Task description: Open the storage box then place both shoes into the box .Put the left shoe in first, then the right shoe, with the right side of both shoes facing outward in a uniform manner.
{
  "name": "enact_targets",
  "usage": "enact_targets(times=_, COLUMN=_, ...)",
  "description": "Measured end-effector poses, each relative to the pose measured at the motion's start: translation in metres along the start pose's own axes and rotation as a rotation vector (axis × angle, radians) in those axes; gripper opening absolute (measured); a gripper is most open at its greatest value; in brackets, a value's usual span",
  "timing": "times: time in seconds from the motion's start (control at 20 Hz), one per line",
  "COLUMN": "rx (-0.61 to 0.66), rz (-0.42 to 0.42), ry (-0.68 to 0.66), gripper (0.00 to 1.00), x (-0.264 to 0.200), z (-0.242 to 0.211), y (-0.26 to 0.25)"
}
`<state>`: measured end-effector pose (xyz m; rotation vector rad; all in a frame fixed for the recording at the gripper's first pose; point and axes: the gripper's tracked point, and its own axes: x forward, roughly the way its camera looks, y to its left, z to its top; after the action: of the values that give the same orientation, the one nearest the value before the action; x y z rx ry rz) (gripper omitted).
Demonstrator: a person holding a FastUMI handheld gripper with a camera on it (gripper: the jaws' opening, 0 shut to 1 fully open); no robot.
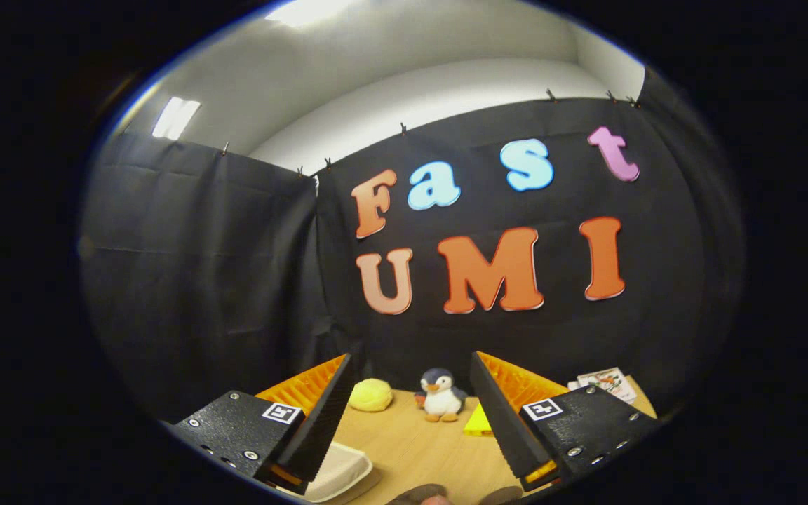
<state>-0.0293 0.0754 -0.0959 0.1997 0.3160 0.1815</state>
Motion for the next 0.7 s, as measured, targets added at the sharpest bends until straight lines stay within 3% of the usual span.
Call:
enact_targets(times=0.25, rx=0.11, rz=0.063, ry=0.336, gripper=0.97, x=0.009, z=-0.109, y=0.025)
enact_targets(times=0.7, rx=0.34, rz=0.203, ry=0.736, gripper=0.94, x=-0.01, z=-0.239, y=0.081)
